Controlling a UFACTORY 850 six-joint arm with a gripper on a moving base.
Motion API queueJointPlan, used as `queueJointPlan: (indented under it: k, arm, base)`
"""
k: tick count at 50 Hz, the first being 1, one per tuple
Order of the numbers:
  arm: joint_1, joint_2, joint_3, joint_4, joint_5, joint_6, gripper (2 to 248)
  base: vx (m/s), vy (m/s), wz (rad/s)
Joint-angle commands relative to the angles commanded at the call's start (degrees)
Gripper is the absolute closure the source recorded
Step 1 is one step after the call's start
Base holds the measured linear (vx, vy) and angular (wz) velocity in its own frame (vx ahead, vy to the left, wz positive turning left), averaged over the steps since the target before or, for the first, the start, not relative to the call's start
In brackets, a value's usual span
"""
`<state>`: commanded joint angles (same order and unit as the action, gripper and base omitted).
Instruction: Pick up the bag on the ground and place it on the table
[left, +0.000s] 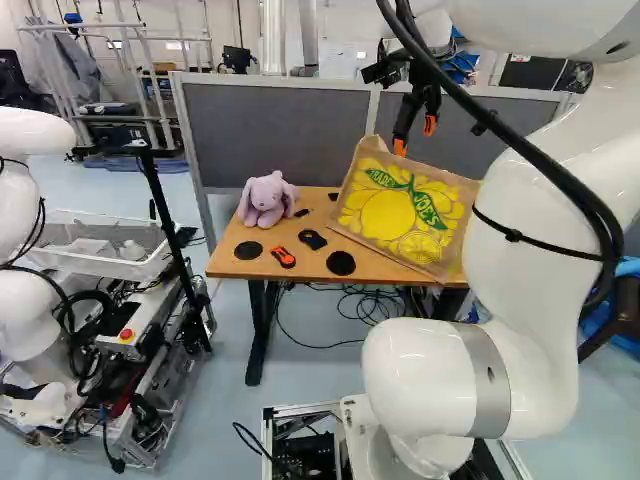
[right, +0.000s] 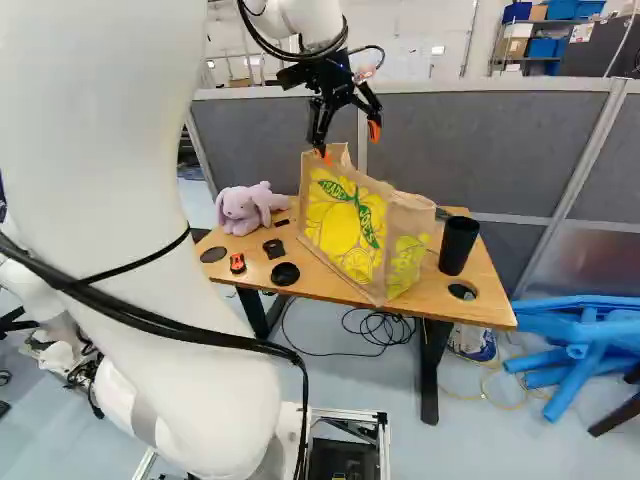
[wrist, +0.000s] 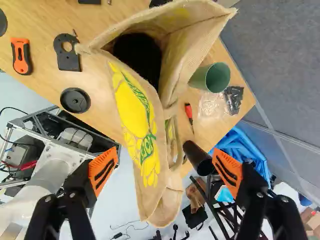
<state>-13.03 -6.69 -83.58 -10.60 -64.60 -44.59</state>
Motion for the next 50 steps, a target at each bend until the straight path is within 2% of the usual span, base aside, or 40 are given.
queueJointPlan:
  k: [25,50]
  arm:
    - [0.0,0.0,0.0,0.0,0.0,0.0,3]
    - [0.0,0.0,0.0,0.0,0.0,0.0,3]
  base:
    - [-0.106,0.000,0.009]
    - [-0.196,0.000,0.018]
